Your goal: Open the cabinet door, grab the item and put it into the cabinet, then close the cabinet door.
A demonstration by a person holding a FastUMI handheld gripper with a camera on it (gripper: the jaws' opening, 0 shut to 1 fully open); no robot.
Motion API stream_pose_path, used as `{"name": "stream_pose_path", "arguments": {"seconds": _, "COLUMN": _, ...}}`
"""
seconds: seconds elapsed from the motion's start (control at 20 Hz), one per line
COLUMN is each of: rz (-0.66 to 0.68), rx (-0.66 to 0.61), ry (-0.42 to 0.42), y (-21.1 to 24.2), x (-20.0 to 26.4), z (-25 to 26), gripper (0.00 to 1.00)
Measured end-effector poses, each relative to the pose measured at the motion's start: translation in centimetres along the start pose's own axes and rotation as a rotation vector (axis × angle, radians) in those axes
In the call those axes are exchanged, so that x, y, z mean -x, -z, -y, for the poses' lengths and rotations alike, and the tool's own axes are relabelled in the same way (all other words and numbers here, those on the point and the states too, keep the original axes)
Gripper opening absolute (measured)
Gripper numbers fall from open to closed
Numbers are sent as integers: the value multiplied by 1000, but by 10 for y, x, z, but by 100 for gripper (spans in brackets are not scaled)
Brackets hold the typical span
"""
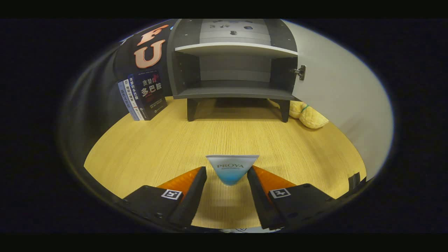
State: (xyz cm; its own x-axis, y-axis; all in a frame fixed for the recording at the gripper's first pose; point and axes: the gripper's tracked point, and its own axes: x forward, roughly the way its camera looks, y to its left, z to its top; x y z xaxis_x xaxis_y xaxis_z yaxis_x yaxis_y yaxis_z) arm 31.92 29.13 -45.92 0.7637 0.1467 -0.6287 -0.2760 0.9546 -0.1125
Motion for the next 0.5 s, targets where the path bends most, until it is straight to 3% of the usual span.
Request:
{"name": "stream_pose_path", "arguments": {"seconds": 0.1, "rz": -3, "rx": -13, "ry": 8, "y": -1, "x": -4, "z": 3, "gripper": 74}}
{"name": "stream_pose_path", "arguments": {"seconds": 0.15, "rz": -1, "rx": -21, "ry": 11, "y": -2, "x": -5, "z": 4, "gripper": 63}}
{"name": "stream_pose_path", "arguments": {"seconds": 0.2, "rz": -9, "rx": -26, "ry": 11, "y": -1, "x": -2, "z": 5, "gripper": 59}}
{"name": "stream_pose_path", "arguments": {"seconds": 0.5, "rz": -8, "rx": -45, "ry": 12, "y": -14, "x": 13, "z": 3, "gripper": 59}}
